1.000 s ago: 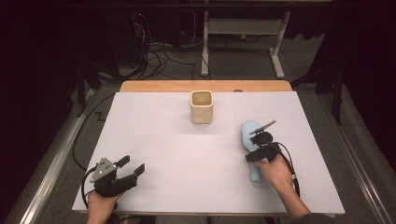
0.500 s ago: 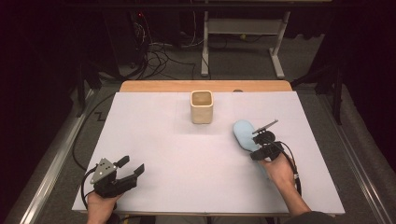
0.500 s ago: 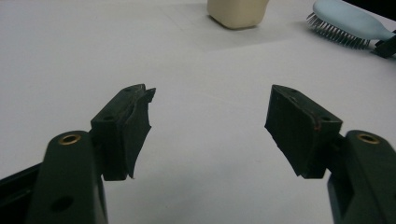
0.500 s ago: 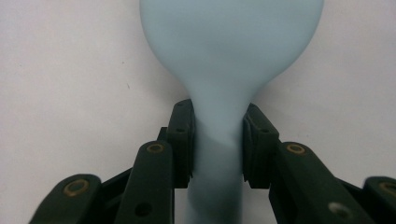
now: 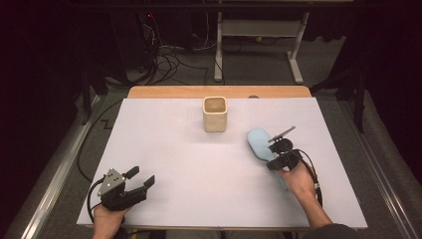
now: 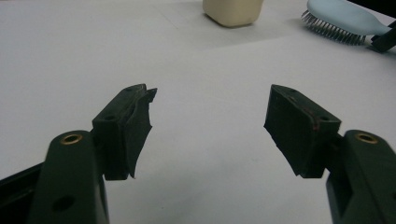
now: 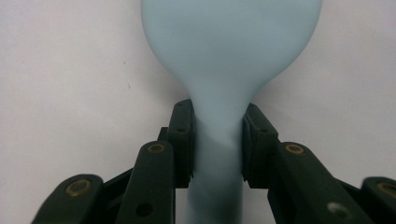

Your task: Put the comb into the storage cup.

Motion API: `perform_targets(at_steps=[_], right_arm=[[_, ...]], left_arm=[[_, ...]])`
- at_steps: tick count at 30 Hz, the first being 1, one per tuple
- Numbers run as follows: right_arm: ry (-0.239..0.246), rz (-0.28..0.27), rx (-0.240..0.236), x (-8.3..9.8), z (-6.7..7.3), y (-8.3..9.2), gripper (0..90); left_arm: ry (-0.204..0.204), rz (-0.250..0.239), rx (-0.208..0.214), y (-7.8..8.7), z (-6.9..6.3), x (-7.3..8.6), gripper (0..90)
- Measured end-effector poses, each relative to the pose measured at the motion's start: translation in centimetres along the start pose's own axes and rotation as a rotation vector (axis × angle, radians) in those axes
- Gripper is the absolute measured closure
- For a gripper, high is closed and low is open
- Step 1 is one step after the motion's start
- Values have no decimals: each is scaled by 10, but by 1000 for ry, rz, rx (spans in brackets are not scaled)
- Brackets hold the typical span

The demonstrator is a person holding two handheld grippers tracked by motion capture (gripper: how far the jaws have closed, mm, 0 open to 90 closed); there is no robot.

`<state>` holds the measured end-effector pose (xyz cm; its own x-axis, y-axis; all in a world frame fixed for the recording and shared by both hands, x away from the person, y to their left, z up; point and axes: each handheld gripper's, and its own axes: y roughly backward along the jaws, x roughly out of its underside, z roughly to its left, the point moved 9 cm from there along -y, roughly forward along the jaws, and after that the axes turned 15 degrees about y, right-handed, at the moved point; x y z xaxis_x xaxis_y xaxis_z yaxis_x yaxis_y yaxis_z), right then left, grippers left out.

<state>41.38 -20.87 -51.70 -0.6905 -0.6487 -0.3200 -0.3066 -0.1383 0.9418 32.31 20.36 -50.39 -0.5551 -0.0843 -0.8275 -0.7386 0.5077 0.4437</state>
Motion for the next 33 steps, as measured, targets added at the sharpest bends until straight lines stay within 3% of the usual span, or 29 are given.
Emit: perform_targets(at_steps=[17, 22, 26, 33], right_arm=[[34, -68, -11, -4, 5, 11, 707], [35, -93, -6, -6, 5, 12, 708], [9, -129, -50, -7, 8, 15, 708], [26, -172, -69, -9, 13, 21, 708]], left_arm=[[27, -4, 26, 0, -3, -1, 319], [-11, 22, 50, -3, -10, 2, 317], [-35, 30, 62, -5, -15, 3, 315], [-38, 34, 66, -8, -18, 2, 316]])
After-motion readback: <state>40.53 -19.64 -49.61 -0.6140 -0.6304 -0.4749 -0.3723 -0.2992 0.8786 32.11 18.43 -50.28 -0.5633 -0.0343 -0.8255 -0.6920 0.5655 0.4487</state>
